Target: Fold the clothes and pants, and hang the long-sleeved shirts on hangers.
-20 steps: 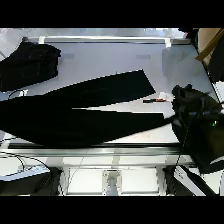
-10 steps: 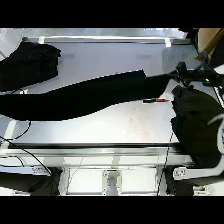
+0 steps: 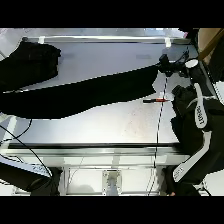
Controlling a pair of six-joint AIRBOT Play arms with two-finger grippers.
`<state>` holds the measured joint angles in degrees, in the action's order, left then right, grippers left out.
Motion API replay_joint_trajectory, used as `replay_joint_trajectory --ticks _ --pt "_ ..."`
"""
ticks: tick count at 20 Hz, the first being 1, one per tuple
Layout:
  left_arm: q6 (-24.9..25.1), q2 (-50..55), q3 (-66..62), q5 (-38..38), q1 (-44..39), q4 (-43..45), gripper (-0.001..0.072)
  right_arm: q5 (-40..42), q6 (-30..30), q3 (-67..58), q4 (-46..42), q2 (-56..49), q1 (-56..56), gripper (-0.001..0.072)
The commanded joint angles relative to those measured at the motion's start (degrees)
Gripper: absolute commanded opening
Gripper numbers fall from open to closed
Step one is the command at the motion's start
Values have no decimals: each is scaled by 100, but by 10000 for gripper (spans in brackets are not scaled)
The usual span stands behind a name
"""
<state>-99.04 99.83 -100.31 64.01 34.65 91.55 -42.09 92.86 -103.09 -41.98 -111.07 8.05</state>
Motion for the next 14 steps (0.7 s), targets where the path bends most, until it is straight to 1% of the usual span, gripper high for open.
replay_joint_trajectory --ticks 1,2,3,4,5,6,7,8,10,12,14 --pt "-573 138 -22 -649 -138 -28 11 1047 107 -289 0 -317 -286 9" --pt "-831 144 -22 -844 -138 -35 12 1342 114 -291 4 -317 -352 54" --pt "-920 142 -22 -957 -138 -120 12 1480 125 -310 11 -317 -378 205" --pt "-916 140 -22 -1005 -138 -245 57 1445 125 -339 11 -317 -380 362" --pt "-824 133 -22 -992 -140 -339 424 1320 125 -372 11 -313 -367 421" --pt "-772 116 -22 -977 -140 -376 705 1097 122 -442 4 -313 -328 421" --pt "-732 66 -22 -946 -138 -374 683 796 109 -546 -57 -310 -260 420" --pt "-704 -15 -22 -935 -138 -376 683 431 109 -675 -188 -308 -186 413" --pt "-702 -280 -22 -940 -136 -374 683 -599 103 -1032 -704 -308 68 413" --pt "-673 -654 -22 -940 -153 -380 683 -1803 116 -1346 -1425 -304 348 412" --pt "-409 -1047 -22 -938 -299 -378 683 -2693 120 -1351 -1615 -328 555 413"
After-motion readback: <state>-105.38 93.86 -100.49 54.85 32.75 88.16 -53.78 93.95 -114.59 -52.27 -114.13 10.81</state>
